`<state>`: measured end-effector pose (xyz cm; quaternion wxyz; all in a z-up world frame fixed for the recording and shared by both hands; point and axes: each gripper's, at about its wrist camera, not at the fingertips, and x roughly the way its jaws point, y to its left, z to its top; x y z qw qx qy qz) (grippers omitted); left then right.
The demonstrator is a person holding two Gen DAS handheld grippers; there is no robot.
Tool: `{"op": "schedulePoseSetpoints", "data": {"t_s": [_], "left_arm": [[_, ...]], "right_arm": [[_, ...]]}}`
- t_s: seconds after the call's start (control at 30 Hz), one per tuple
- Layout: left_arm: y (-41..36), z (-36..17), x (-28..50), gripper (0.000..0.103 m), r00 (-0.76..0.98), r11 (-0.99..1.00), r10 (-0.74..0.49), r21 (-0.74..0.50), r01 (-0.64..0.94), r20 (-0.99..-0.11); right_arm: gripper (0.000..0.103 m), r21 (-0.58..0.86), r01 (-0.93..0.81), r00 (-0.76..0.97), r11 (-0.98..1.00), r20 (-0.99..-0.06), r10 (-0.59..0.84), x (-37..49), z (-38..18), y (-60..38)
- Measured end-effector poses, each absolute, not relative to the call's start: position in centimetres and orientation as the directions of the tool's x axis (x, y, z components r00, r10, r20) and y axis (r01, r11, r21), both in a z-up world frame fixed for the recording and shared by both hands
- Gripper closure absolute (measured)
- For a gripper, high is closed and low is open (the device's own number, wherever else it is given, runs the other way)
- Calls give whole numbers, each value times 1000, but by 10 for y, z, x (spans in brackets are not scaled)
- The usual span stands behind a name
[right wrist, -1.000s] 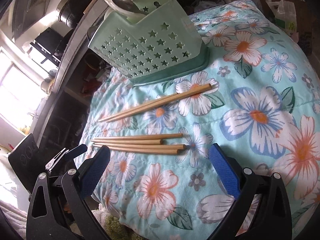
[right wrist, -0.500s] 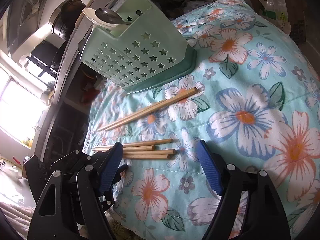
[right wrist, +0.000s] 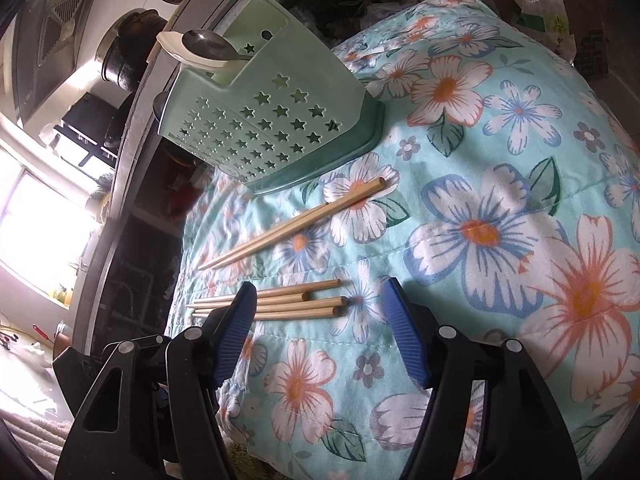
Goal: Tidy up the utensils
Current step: 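Lower the open left gripper around the wooden chopsticks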
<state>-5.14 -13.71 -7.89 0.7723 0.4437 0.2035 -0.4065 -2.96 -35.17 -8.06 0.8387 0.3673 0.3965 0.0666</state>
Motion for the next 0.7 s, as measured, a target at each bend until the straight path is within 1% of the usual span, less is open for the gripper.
{"op": "schedulePoseSetpoints", "data": {"t_s": [0.07,0.13,0.2,0.23,0.33,0.37,0.4,0.43,0.5,0.6,0.7], "left_arm": [[-137,-78,-49,102,592,288,-442,518,805,-674],[-141,-80,-48,99,612,282,-435,546,789,-661],[-147,-83,-50,83,635,259,-434,587,767,-638],[-150,-85,-51,81,640,244,-438,602,760,-631],[-157,-91,-55,81,659,200,-448,650,733,-605],[-160,-92,-56,83,662,188,-451,662,726,-598],[-162,-95,-56,90,664,179,-453,669,722,-595],[-164,-96,-56,95,657,172,-456,665,726,-600],[-165,-99,-57,103,660,164,-466,676,719,-589],[-164,-100,-64,103,671,130,-475,709,693,-569],[-159,-99,-69,103,658,107,-483,706,700,-578]], "right_arm": [[38,672,178,676,719,-614,407,-30,-80,-351],[38,679,177,676,713,-610,413,-30,-80,-351],[38,683,178,676,709,-608,416,-31,-81,-352],[38,685,179,677,707,-607,417,-31,-81,-352],[38,689,179,680,702,-603,418,-32,-81,-353],[38,689,179,680,702,-603,418,-32,-81,-353],[38,689,180,680,702,-603,417,-32,-81,-353],[38,688,179,681,703,-603,416,-32,-81,-353],[38,685,179,680,706,-605,415,-32,-81,-352],[38,685,177,680,707,-604,415,-32,-81,-353],[38,687,178,684,704,-601,413,-32,-81,-354]]}}
